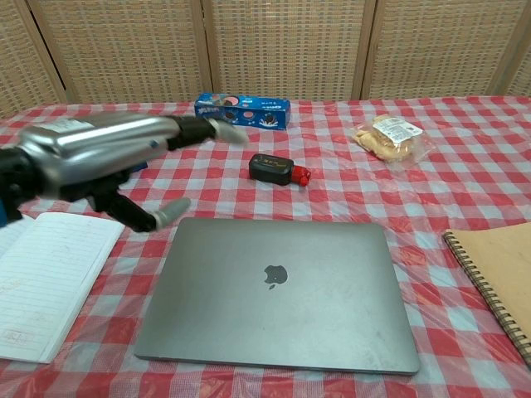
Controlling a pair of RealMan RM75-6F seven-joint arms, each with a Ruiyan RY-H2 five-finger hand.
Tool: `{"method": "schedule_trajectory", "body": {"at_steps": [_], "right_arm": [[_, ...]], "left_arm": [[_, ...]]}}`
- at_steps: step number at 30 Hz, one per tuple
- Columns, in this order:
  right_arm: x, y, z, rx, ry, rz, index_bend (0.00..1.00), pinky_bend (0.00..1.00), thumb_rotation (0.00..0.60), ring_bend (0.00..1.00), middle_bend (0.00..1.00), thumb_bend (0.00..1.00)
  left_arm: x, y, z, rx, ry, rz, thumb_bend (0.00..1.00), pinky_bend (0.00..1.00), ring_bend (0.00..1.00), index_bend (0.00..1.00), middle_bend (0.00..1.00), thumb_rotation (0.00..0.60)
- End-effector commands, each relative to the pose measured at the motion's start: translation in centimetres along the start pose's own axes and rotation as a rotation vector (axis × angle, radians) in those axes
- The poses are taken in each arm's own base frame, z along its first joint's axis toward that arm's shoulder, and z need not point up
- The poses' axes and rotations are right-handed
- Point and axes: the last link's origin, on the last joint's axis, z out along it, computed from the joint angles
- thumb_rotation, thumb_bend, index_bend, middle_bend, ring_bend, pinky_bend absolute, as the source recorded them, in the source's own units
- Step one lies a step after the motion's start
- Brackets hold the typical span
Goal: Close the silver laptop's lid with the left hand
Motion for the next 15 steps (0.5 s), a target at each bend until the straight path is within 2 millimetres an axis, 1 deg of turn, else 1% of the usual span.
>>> {"method": "schedule_trajectory", "body": {"at_steps": [1,4,5,6,7,8,11,13,15], "right_arm": [[-0.1,-0.3,0.0,0.007,-0.003,-0.003,0.00,0.00,0.600,0.00,0.00,0.58],[-0.2,-0.5,-0.1,0.013,-0.002,-0.011,0.00,0.00,0.600,0.00,0.00,0.57],[-0.1,-0.6,-0.1,0.015,0.002,-0.014,0.00,0.00,0.600,0.00,0.00,0.57],[-0.1,-0.6,-0.1,0.015,0.004,-0.016,0.00,0.00,0.600,0.00,0.00,0.57],[-0.1,-0.7,-0.1,0.015,0.005,-0.018,0.00,0.00,0.600,0.00,0.00,0.57],[-0.1,-0.7,-0.2,0.015,0.007,-0.020,0.00,0.00,0.600,0.00,0.00,0.57],[-0.2,-0.8,-0.2,0.015,0.008,-0.026,0.00,0.00,0.600,0.00,0.00,0.56],[-0.2,-0.9,-0.2,0.017,0.007,-0.029,0.00,0.00,0.600,0.00,0.00,0.56],[-0.3,-1.0,-0.2,0.018,0.006,-0.032,0.00,0.00,0.600,0.00,0.00,0.56]], "left_arm": [[0.1,-2.8,-4.2,0.181,0.198,0.187,0.36,0.00,0.00,0.00,0.00,0.600],[-0.7,-4.1,-6.4,0.265,0.209,0.200,0.35,0.00,0.00,0.00,0.00,0.600],[-1.3,-5.6,-8.4,0.348,0.193,0.211,0.35,0.00,0.00,0.00,0.00,0.600],[-1.6,-6.1,-9.7,0.376,0.194,0.217,0.35,0.00,0.00,0.00,0.00,0.600],[-1.8,-6.4,-10.4,0.388,0.195,0.220,0.35,0.00,0.00,0.00,0.00,0.600],[-2.2,-7.1,-11.9,0.416,0.190,0.227,0.35,0.00,0.00,0.00,0.00,0.600],[-2.9,-8.5,-14.1,0.467,0.177,0.225,0.35,0.00,0.00,0.00,0.00,0.600],[-3.1,-9.1,-14.9,0.488,0.175,0.219,0.35,0.00,0.00,0.00,0.00,0.600],[-3.1,-9.5,-15.3,0.500,0.177,0.212,0.35,0.00,0.00,0.00,0.00,0.600]]}}
